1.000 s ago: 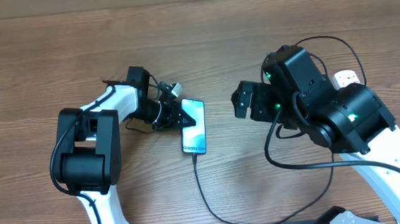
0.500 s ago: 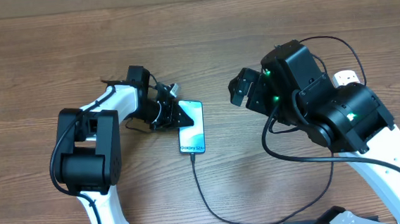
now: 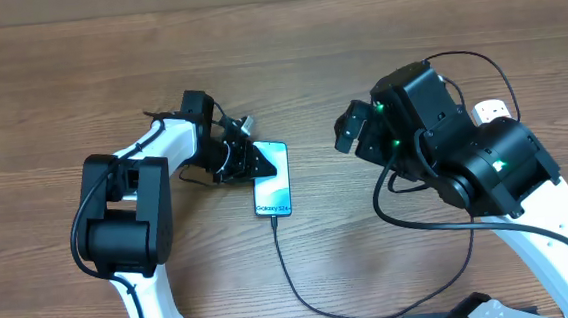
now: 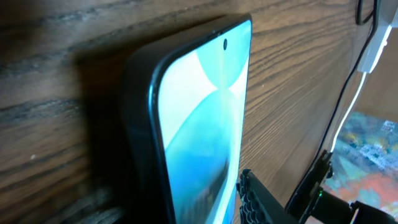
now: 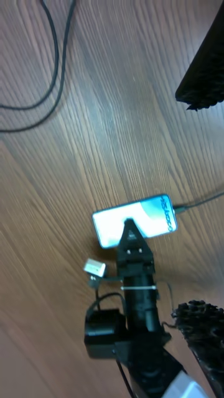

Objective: Plug charger to phone and switch on socket
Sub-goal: 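Lower the phone flat onto the table with the left gripper, then open the left gripper and lift it away from the phone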

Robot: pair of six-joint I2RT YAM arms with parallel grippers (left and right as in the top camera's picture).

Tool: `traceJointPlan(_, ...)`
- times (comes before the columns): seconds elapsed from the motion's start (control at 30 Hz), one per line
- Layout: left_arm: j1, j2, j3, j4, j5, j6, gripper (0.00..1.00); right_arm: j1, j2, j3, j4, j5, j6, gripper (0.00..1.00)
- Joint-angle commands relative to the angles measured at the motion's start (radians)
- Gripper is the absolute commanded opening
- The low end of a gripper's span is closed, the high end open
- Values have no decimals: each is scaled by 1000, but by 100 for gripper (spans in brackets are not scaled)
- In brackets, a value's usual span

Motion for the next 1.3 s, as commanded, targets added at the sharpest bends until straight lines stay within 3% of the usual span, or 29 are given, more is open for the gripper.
traceJointPlan(0.0, -2, 14, -4, 7, -145, -40, 33, -5, 1, -1, -9, 54, 4, 100)
traceJointPlan(0.3, -2, 14, -4, -28, -259, -99, 38, -6, 1, -1, -23, 83, 4, 100)
traceJointPlan(1.27, -2, 14, -4, -34, -344, -165, 44, -6, 1, -1, -30, 164, 3, 100)
